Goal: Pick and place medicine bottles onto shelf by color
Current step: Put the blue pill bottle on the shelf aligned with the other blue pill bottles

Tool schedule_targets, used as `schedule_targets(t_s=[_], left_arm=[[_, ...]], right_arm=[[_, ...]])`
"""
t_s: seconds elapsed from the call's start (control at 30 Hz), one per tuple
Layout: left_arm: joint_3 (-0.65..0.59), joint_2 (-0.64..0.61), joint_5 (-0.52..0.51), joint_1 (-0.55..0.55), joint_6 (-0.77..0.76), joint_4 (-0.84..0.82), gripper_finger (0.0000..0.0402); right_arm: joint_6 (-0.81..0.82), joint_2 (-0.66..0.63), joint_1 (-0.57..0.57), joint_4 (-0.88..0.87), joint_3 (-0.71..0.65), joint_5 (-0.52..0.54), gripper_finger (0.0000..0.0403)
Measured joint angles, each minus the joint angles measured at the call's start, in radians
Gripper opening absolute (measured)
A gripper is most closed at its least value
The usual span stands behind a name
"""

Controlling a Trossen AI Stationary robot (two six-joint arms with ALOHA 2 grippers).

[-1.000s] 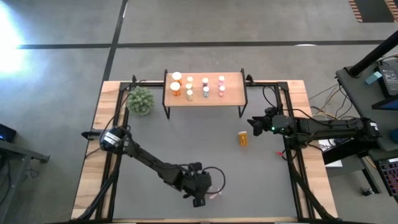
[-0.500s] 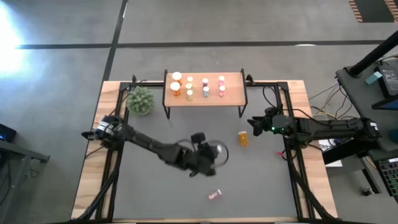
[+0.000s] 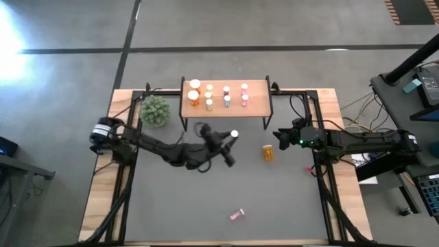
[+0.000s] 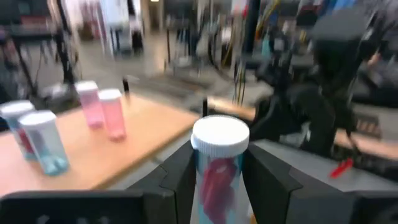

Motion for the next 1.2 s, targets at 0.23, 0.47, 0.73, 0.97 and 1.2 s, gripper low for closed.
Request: schedule_targets(t_s=[0.23,0.47,0.73,0.97,1.2], left_arm=[[-0.273,-0.028,0.013,0.021,0.223,0.514,0.0107],[-0.272,-0.028,0.017,0.066,0.224,0.505,0.0107],[-0.191,0.011,0.029,0.150,0.219,0.411,0.0107],[-0.111,0.120,0.020,0.198,0.145,0.439,0.0107],[-0.041,0.212,-0.008,0.243,0.147,0.472,0.0107]], right_arm=[[0.000,0.000,0.000,0.000,0.000,0.000,0.0203],[0.000,0.000,0.000,0.000,0.000,0.000,0.0203],[0.000,0.000,0.000,0.000,0.000,0.000,0.0203],[0.000,0.000,0.000,0.000,0.000,0.000,0.0203],[0.000,0.000,0.000,0.000,0.000,0.000,0.0203]])
